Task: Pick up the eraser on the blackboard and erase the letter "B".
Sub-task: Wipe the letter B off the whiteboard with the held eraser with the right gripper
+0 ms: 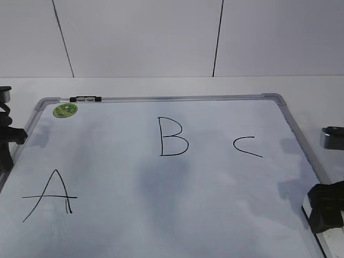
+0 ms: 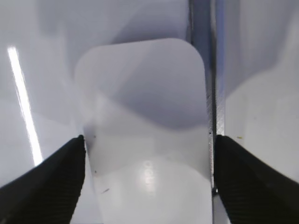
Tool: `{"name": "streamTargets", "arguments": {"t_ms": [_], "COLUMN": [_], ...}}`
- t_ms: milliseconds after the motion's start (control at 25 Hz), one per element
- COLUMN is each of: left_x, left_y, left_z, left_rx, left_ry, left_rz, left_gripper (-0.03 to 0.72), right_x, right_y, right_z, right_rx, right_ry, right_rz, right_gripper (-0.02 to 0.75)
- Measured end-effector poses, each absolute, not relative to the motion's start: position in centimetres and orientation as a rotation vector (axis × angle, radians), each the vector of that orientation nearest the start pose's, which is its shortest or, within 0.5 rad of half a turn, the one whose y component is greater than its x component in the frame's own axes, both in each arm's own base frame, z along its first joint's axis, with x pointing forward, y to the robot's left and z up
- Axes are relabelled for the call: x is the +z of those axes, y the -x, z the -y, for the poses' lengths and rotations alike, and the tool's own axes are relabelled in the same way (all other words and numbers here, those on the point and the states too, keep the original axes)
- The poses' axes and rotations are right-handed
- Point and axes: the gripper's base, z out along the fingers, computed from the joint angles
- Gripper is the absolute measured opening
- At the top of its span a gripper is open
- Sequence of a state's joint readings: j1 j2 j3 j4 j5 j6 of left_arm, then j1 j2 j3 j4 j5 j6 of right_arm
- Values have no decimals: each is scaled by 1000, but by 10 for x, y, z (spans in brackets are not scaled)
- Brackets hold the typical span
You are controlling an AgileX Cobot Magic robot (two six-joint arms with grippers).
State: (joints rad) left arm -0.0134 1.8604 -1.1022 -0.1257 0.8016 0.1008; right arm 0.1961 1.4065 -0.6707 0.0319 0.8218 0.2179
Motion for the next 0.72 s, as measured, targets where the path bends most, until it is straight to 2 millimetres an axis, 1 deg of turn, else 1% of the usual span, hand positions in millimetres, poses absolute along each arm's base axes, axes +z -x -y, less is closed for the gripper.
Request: {"name": "streamTargets", "arguments": {"t_ms": [160, 440, 720], "left_x": [154, 154, 154], "left_y": [-337, -337, -337], "left_z": [13, 13, 13], "left_rx": [-137, -137, -137], "left_ry": [-47, -47, -47], "left_rz": [-3036, -3036, -3036], "left_gripper": [37, 37, 37], "right_x": [183, 172, 172], "right_y": [-210, -209, -209], "right_z": [-44, -45, -45], "right_rx": [68, 58, 64], "right_ry": [-5, 15, 12], "right_rz": [-3051, -3141, -3147], "right_gripper": [641, 624, 559]}}
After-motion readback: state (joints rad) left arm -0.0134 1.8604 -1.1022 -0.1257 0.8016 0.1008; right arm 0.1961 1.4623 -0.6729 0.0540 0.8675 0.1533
